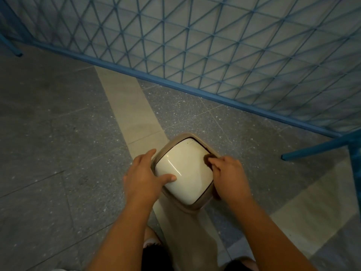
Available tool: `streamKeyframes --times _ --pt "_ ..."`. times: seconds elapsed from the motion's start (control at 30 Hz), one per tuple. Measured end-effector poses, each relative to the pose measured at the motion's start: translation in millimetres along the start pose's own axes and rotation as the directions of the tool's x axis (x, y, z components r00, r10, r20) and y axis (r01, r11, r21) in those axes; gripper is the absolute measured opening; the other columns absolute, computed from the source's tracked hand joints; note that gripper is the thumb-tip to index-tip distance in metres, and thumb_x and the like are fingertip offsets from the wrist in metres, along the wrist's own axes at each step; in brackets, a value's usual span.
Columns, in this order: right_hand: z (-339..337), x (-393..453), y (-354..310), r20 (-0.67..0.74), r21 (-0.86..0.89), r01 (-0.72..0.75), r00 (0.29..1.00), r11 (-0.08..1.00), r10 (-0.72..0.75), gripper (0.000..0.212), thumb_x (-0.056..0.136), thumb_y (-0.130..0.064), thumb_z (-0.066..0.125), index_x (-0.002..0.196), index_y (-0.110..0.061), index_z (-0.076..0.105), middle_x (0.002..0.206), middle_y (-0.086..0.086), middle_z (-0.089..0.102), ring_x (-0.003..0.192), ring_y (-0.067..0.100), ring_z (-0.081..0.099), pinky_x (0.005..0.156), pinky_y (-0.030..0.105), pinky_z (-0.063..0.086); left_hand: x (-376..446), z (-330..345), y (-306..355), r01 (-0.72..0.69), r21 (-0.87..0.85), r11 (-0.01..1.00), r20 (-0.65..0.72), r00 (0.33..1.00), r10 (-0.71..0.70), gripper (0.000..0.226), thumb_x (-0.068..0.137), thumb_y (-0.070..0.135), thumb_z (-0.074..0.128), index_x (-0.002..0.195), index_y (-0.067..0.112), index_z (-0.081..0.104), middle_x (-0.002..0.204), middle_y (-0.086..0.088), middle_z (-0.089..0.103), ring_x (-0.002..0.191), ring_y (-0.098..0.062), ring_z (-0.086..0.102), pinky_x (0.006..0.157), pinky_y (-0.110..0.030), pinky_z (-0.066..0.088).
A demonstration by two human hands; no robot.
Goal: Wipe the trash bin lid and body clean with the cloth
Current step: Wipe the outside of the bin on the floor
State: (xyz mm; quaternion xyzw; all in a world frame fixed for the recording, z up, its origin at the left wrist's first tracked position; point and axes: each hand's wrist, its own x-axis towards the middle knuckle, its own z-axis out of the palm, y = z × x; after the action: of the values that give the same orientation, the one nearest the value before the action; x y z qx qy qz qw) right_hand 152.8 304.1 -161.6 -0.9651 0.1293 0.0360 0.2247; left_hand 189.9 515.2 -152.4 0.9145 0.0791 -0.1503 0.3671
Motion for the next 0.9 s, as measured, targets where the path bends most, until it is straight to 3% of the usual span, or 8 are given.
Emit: streamKeyframes --times 0.17,0.27,0.33,0.5,0.63,0.73,0.8,0.9 --pt "7 -36 -7 -0.086 0.055 -0.042 0.995 0.998 0.047 0.030 0.094 -0.017 0.051 0.122 -0.015 0.062 0.103 0.010 0.062 0.095 0.025 0.054 0.084 0.033 0.047 1 4 -3 0.083 -0.182 0.980 -0.043 0.995 -0.092 0.057 0.059 0.034 0.088 0.105 0.046 0.056 0.105 0.009 0.057 0.096 -0.018 0.056 0.086 -0.041 0.050" --pt "14 -54 -10 -0.090 0.103 -0.092 0.991 0.990 0.101 0.033 0.094 -0.020 0.052 0.125 -0.016 0.060 0.104 0.008 0.061 0.096 0.022 0.053 0.084 0.032 0.047 -3 10 -3 0.114 -0.256 0.960 -0.005 0.993 -0.119 0.048 0.067 0.030 0.084 0.108 0.040 0.063 0.106 0.009 0.065 0.089 -0.017 0.061 0.085 -0.039 0.052" --pt "17 -60 -10 -0.105 0.123 -0.111 0.987 0.986 0.124 0.034 0.093 -0.021 0.052 0.126 -0.017 0.059 0.104 0.006 0.060 0.096 0.021 0.052 0.083 0.028 0.044 -11 16 0 0.132 -0.222 0.966 0.015 0.991 -0.132 0.053 0.070 0.037 0.081 0.120 0.035 0.062 0.115 0.008 0.066 0.095 -0.019 0.063 0.091 -0.043 0.051" --pt "19 -62 -13 -0.122 0.158 -0.104 0.985 0.982 0.124 0.033 0.093 -0.019 0.052 0.125 -0.019 0.060 0.104 0.004 0.058 0.100 0.021 0.050 0.085 0.028 0.044 -32 30 21 0.081 -0.050 0.995 0.010 0.997 -0.081 0.093 0.065 0.062 0.074 0.144 0.032 0.036 0.137 0.003 0.052 0.117 -0.022 0.055 0.098 -0.044 0.047" --pt "21 -69 -23 -0.127 0.135 0.017 0.992 0.991 0.000 0.035 0.091 -0.025 0.044 0.119 -0.018 0.064 0.104 0.005 0.062 0.095 0.024 0.055 0.075 0.029 0.049 -33 38 22 -0.021 0.003 1.000 -0.017 1.000 0.021 0.087 0.074 0.055 0.071 0.146 0.032 0.028 0.145 0.003 0.040 0.126 -0.024 0.044 0.102 -0.045 0.041" --pt "21 -67 -20 -0.094 0.083 0.110 0.990 0.990 -0.102 0.041 0.088 -0.028 0.038 0.117 -0.017 0.065 0.104 0.007 0.063 0.091 0.026 0.058 0.068 0.033 0.054 -27 39 18 -0.016 0.008 1.000 0.003 1.000 0.016 0.084 0.077 0.049 0.071 0.147 0.033 0.027 0.149 0.004 0.034 0.130 -0.024 0.039 0.105 -0.045 0.039" --pt "22 -58 -8 -0.089 0.076 0.063 0.994 0.995 -0.056 0.037 0.088 -0.023 0.043 0.118 -0.017 0.064 0.105 0.010 0.063 0.094 0.027 0.057 0.071 0.037 0.054 -24 38 16 -0.019 0.007 1.000 0.018 1.000 0.018 0.086 0.075 0.049 0.073 0.147 0.033 0.029 0.150 0.005 0.033 0.130 -0.024 0.038 0.105 -0.045 0.039" --pt "22 -48 13 -0.035 0.114 -0.139 0.989 0.984 0.144 0.034 0.094 -0.013 0.047 0.125 -0.015 0.059 0.111 0.014 0.059 0.102 0.029 0.055 0.087 0.037 0.048 -21 35 11 -0.026 -0.041 0.999 0.035 0.999 0.027 0.089 0.070 0.048 0.078 0.146 0.033 0.034 0.147 0.005 0.036 0.128 -0.023 0.041 0.103 -0.043 0.041"
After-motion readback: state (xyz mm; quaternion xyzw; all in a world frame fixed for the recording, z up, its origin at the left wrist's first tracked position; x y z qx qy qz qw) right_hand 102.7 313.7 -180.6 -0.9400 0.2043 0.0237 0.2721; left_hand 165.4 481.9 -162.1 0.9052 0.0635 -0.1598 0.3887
